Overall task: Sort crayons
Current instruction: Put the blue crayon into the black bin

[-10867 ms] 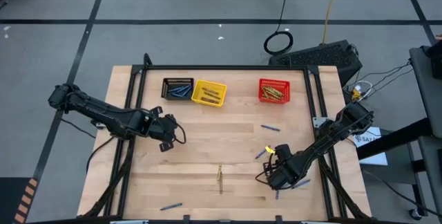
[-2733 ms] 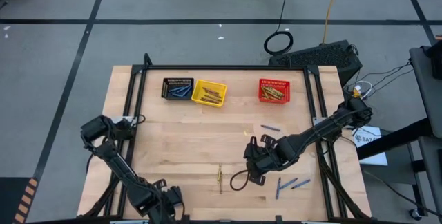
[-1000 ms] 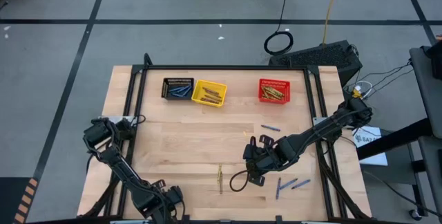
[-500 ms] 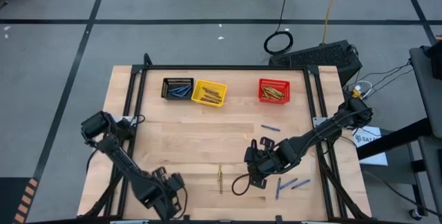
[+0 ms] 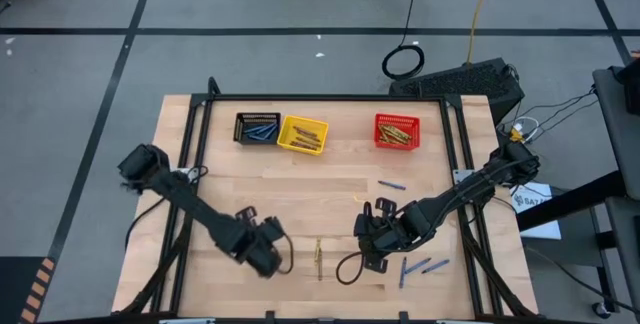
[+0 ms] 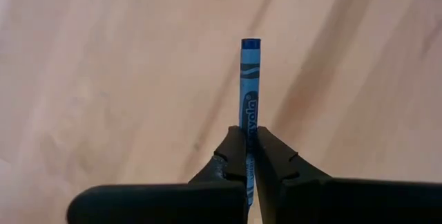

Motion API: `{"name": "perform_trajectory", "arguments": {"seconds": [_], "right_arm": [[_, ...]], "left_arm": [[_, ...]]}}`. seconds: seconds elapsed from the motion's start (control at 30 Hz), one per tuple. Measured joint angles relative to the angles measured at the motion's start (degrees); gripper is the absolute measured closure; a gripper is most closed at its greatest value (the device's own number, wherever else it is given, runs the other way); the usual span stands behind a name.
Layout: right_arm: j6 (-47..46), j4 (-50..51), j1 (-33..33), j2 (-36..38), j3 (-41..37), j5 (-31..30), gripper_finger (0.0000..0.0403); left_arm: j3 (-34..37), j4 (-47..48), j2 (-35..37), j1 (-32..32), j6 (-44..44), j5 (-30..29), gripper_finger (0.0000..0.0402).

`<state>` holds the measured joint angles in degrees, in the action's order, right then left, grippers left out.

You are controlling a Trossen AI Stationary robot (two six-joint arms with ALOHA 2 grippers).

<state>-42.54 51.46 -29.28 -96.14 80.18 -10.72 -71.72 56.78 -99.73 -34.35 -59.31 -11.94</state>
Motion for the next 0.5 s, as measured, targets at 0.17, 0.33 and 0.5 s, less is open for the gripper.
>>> {"name": "perform_trajectory", "arguments": {"seconds": [0.17,0.33,0.5], "right_arm": [[1.47,2.42,0.00,0.00,0.00,-4.63,0.0348],[0.22,6.90,0.02,0.00,-0.04,-10.39,0.0348],[1.36,8.86,0.02,0.00,-0.04,-11.99,0.0348]], "left_arm": [[-0.04,1.50,1.64,5.71,6.62,-0.23,0.0401],[-0.07,4.89,2.93,12.74,14.08,-0.59,0.0401],[-0.07,7.44,4.05,20.00,20.27,-1.91,0.0401]]}}
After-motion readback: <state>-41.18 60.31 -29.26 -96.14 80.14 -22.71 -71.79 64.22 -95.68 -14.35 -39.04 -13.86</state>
